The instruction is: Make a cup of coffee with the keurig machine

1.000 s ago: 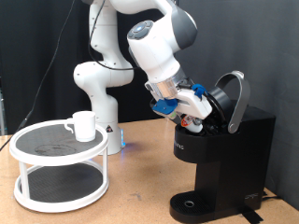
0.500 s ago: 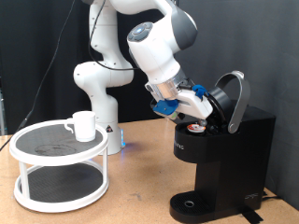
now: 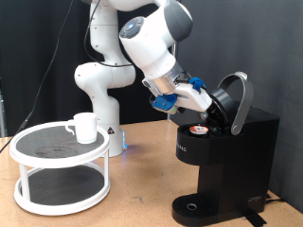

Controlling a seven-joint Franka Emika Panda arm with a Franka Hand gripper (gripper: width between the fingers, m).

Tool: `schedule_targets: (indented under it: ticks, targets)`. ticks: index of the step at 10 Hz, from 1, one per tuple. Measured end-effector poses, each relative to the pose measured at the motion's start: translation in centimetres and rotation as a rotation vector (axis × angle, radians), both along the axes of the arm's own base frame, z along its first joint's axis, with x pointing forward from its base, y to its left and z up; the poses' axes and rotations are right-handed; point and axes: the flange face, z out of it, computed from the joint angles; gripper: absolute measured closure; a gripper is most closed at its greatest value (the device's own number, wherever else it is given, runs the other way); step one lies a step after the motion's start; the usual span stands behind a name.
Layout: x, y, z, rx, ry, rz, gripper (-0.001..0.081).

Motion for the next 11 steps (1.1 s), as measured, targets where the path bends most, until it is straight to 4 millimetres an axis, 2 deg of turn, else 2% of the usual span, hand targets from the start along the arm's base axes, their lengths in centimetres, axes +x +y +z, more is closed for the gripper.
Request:
schedule_targets:
  ticks: [3, 5, 8, 10, 11]
  targets:
    - [-0.4, -1.0, 2.4, 0.120, 0.033, -0.086, 0.0072]
    - [-0.8, -1.7, 5.3, 0.157, 0.020, -0.088, 0.0072]
    - [-1.0, -1.9, 9.7, 0.174, -0.010, -0.087, 0.0072]
    - [-1.2, -2.2, 11.1, 0.184, -0.001, -0.060, 0.0072]
    - [-1.1, -2.2, 10.9, 0.183, -0.005, -0.063, 0.0072]
